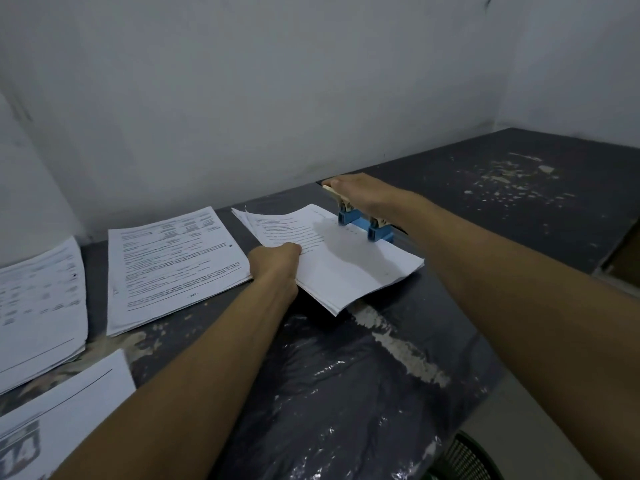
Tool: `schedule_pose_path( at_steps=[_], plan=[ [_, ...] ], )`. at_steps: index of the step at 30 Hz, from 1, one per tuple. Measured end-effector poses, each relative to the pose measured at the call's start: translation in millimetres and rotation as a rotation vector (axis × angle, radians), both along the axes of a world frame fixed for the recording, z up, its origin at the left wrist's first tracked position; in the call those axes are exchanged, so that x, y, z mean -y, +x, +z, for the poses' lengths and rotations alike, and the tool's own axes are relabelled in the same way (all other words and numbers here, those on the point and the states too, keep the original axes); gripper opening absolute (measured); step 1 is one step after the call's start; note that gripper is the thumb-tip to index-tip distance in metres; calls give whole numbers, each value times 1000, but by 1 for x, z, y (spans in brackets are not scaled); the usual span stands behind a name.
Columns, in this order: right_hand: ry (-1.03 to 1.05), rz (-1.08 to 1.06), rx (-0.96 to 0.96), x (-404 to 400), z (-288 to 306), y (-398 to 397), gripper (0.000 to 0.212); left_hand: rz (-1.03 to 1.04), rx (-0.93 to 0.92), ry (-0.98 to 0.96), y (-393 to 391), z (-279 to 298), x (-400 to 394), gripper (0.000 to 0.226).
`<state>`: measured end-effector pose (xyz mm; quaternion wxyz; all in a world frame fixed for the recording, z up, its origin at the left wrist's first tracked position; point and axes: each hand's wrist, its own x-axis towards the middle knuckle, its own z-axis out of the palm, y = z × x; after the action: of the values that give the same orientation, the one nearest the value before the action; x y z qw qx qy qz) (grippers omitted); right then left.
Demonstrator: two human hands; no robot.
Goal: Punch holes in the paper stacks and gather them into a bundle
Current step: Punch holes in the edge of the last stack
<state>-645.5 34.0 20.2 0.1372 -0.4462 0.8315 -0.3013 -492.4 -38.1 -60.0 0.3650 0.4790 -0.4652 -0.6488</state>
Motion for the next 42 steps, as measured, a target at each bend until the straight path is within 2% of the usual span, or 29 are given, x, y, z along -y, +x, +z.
schedule_pose_path(
  at_steps=[4, 10, 18, 29, 35, 39, 42],
  plan=[
    [-2, 29, -55, 2, -9, -3, 48, 3, -56, 22, 1, -3, -5, 23],
    [-58, -7, 53, 1, -25, -6, 57, 1, -50, -20, 1, -4, -7, 22],
    [-39, 42, 59, -4, -24, 2, 54, -12, -55, -74, 1, -9, -7, 21],
    [62, 100, -259, -10, -39, 24, 50, -31, -56, -112, 1, -14, -3, 22],
    [47, 92, -285, -10, -41, 25, 50, -37, -44, -135, 2, -14, -3, 27],
    [39, 90, -313, -10, -43, 26, 50, -21, -5, -174, 1, -17, -3, 17],
    [34, 80, -338, -10, -44, 26, 49, -10, 16, -199, 1, -20, -4, 27]
  ],
)
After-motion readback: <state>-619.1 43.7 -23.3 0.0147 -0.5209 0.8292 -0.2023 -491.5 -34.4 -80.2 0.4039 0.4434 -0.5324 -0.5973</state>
